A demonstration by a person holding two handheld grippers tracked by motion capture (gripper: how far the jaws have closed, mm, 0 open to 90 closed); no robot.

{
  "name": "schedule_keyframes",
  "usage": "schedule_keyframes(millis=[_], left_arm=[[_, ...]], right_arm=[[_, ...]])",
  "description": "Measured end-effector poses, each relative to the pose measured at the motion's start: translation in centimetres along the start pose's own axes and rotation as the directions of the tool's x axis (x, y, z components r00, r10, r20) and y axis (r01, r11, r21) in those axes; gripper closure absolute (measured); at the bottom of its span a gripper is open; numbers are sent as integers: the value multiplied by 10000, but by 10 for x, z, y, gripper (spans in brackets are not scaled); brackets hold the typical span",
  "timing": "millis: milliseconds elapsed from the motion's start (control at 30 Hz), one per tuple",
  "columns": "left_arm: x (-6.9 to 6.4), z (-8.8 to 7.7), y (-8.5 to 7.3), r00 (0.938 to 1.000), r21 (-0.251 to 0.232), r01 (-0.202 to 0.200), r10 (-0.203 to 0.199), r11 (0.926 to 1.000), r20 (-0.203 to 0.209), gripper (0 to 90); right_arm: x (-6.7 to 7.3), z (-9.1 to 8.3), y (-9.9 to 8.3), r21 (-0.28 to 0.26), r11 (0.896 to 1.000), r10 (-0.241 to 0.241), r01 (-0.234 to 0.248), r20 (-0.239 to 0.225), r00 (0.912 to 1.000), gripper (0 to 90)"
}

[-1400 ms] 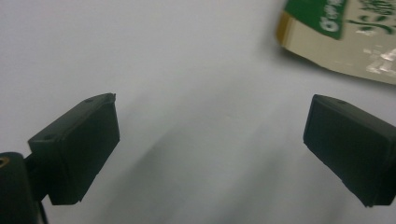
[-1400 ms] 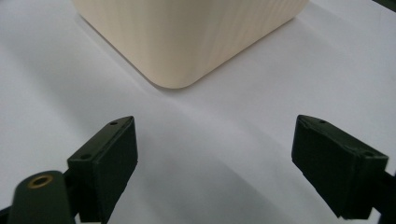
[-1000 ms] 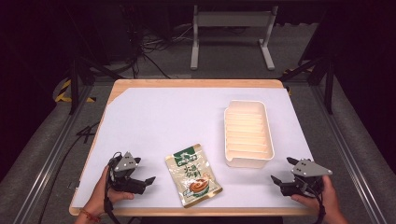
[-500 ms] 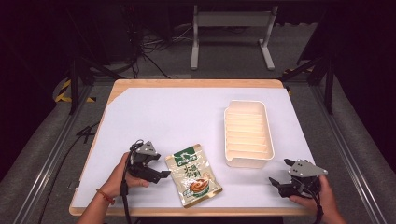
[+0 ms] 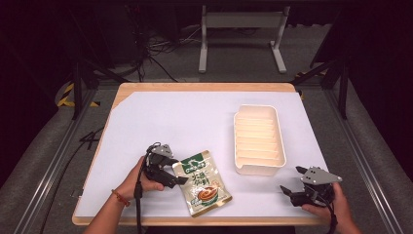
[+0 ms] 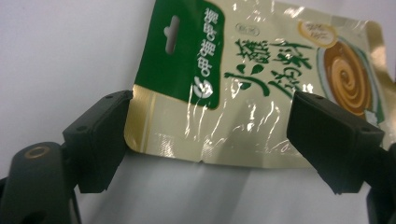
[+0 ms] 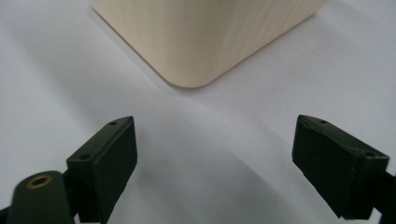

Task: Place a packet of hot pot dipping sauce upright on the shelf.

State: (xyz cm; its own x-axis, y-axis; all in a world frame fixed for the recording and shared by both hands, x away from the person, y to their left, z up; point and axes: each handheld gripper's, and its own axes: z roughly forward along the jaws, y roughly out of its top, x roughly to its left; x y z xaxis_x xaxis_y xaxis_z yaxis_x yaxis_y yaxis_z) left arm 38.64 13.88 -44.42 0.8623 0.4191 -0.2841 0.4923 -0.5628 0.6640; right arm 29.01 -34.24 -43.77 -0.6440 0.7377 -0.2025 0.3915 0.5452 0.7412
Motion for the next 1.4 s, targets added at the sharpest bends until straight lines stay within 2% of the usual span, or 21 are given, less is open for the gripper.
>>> schedule_keyframes(millis=[33,100,133,300,400,467,500,600,633,667,700,767,800,833,867,933,1000,1067,1100,1233,1400], left_arm=[[0,0,0,10000,0,0,0,10000,0,168],[2,-5,0,9990,-442,147,-128,9989,418,191],[2,-9,1,9964,-772,169,-104,9969,838,231],[-1,-9,3,9902,-1033,-5,150,9946,1390,296],[-1,-3,5,9914,-742,-120,215,9972,1293,303],[-3,3,9,9886,-672,-56,157,9977,1500,306],[-7,8,15,9889,-402,-392,446,9984,1421,306],[-11,16,21,9875,-84,-677,682,9977,1421,314],[-16,25,27,9867,342,-866,810,9957,1406,315],[-16,25,27,9867,342,-866,810,9957,1406,322],[-21,33,31,9849,605,-1068,972,9924,1429,321],[-23,38,32,9862,793,-1126,1016,9905,1308,311],[-26,40,33,9845,914,-1388,1274,9861,1207,311],[-27,40,33,9851,961,-1392,1279,9856,1152,306],[-27,40,33,9848,889,-1532,1447,9842,958,335],[-27,39,32,9875,859,-1455,1394,9856,734,423],[-26,37,32,9896,848,-1440,1434,9859,135,629],[-27,37,31,9852,882,-1587,1635,9834,-510,818],[-28,37,29,9848,815,-1592,1641,9839,-571,860],[-32,34,29,9777,557,-1852,1897,9811,-904,893],[-41,22,33,9632,-164,-2365,2321,9715,-1357,895]], right_arm=[[-1,0,0,-18,10000,36,-36,-31,10000,147],[-1,0,0,-27,9999,106,-106,-40,9999,147],[-2,0,-1,-84,9997,222,-223,-117,9997,147],[-3,0,-1,-132,9994,304,-308,-251,9992,146],[-4,1,-1,-113,9992,379,-382,-297,9988,145],[-3,1,-1,-106,9992,374,-378,-350,9987,145],[-3,1,-1,-105,9992,370,-373,-344,9987,145],[-3,1,-1,-111,9994,321,-325,-364,9988,145],[-2,1,-1,-103,9995,299,-304,-377,9988,145],[-2,1,-1,-87,9995,296,-300,-380,9988,145],[-2,1,-1,-76,9995,292,-295,-385,9988,145],[-2,1,-1,-72,9996,272,-275,-388,9989,145],[-2,1,-1,-79,9996,269,-272,-389,9989,145],[-2,0,-1,-106,9996,258,-262,-406,9988,145],[-2,0,-1,-122,9996,242,-248,-417,9988,145],[-3,0,-1,-135,9996,255,-261,-419,9988,145],[-3,0,-1,-117,9996,255,-260,-436,9987,145],[-2,0,-1,-75,9997,226,-229,-436,9988,145],[-2,0,-1,-88,9997,212,-216,-448,9988,145],[-2,-1,-1,-175,9997,182,-189,-383,9991,145],[-2,-3,0,-227,9996,165,-173,-363,9992,145]])
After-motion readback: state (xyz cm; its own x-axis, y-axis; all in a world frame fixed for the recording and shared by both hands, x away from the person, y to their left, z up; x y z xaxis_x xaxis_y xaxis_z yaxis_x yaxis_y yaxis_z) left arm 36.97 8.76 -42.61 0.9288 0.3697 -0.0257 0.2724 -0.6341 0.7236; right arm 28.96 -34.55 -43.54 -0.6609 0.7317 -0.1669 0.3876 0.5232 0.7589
